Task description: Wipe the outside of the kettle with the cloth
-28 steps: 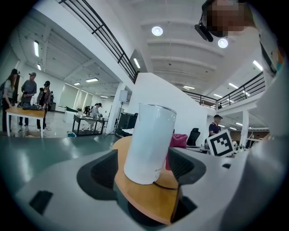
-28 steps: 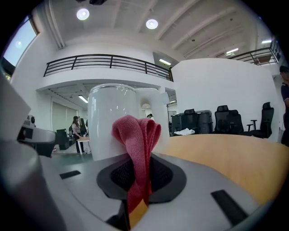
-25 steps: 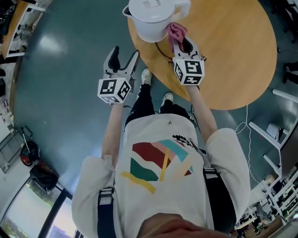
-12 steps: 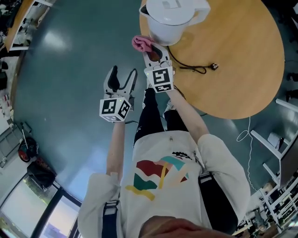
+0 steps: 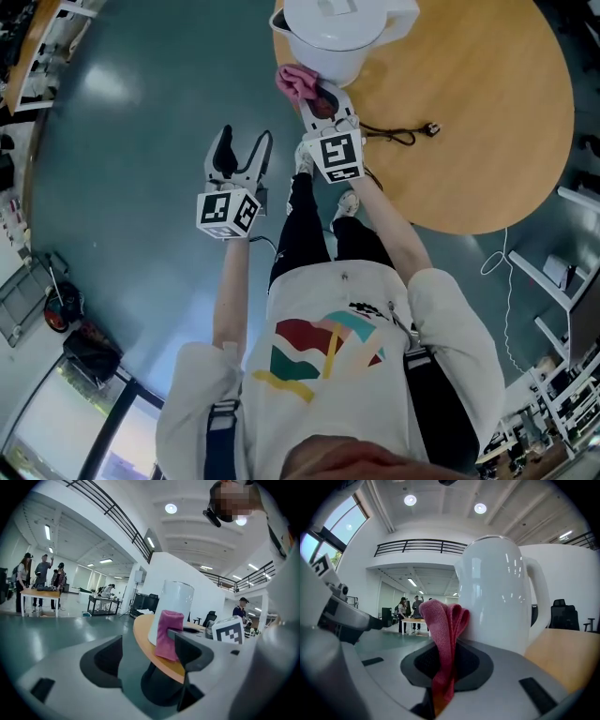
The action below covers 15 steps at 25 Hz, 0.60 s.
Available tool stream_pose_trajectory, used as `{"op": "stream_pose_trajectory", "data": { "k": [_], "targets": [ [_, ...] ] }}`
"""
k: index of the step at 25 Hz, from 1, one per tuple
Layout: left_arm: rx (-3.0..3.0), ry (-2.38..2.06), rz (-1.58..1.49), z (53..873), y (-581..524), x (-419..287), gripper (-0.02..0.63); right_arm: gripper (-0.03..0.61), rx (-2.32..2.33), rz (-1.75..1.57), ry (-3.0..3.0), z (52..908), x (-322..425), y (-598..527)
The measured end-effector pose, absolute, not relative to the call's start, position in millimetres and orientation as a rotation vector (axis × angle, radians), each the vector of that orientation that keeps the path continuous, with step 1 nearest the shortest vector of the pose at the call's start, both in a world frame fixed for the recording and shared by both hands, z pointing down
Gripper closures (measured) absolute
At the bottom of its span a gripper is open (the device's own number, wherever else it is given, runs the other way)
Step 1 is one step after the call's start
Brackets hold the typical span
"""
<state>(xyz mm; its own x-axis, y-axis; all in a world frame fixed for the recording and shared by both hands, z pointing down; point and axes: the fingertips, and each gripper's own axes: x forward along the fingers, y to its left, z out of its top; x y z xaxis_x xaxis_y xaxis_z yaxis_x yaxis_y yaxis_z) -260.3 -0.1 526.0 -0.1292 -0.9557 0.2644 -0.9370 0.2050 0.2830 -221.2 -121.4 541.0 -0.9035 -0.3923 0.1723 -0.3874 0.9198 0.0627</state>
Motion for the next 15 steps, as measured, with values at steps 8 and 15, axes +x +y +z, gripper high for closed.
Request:
{"op": "stream_pose_trajectory", "data": {
  "k": [8, 15],
  "targets": [
    [1.861, -2.035, -0.071, 511, -38, -245, 0.232, 0.534, 0.573, -0.072, -2.911, 510, -193, -128],
    [1.886, -1.991, -0.057, 520, -70, -216, 0.232, 0.534, 0.564, -0.096, -2.86, 525, -137, -164]
  ]
}}
